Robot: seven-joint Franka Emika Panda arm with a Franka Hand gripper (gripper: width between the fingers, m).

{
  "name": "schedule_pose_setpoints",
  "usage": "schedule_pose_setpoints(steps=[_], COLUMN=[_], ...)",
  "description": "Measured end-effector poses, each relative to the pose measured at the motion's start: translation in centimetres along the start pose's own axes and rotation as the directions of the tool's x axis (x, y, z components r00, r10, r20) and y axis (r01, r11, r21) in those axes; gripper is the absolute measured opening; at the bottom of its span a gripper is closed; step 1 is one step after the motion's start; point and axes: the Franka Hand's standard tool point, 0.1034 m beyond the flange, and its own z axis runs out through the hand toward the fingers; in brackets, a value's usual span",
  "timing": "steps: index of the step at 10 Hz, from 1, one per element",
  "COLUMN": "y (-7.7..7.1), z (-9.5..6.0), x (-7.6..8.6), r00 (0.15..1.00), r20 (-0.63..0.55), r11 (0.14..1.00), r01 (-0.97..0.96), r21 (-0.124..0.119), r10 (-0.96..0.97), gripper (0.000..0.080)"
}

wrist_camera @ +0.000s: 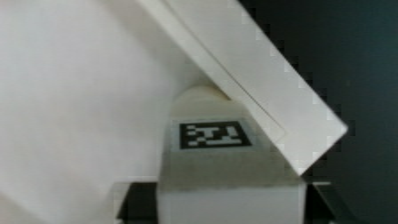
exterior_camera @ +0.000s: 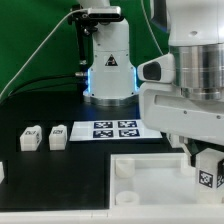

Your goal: Assemble one leg

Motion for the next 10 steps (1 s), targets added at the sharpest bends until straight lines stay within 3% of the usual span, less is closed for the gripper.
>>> schedule_pose_setpoints(steps=[1, 3, 5, 8, 9, 10], y=[0.04, 0.06, -0.02, -0.05, 0.07, 0.07], z=[0.05, -0.03, -0.03, -0.19, -0.12, -0.08], x=[-0.14, 0.10, -0.11, 0.08, 0.06, -0.01], r00=[0.979, 0.815, 0.707, 0.594, 0.590, 0.597], r20=[0.013, 0.075, 0.088, 0.068, 0.066, 0.066], r11=[0.979, 0.817, 0.711, 0.596, 0.592, 0.600], r01=[-0.204, -0.576, -0.703, -0.803, -0.806, -0.800], r21=[0.000, -0.005, -0.020, -0.019, -0.022, -0.023], r10=[0.204, 0.575, 0.701, 0.802, 0.805, 0.799], gripper=[0.0298, 0.0296, 0.0296, 0.0297, 0.0330, 0.0465])
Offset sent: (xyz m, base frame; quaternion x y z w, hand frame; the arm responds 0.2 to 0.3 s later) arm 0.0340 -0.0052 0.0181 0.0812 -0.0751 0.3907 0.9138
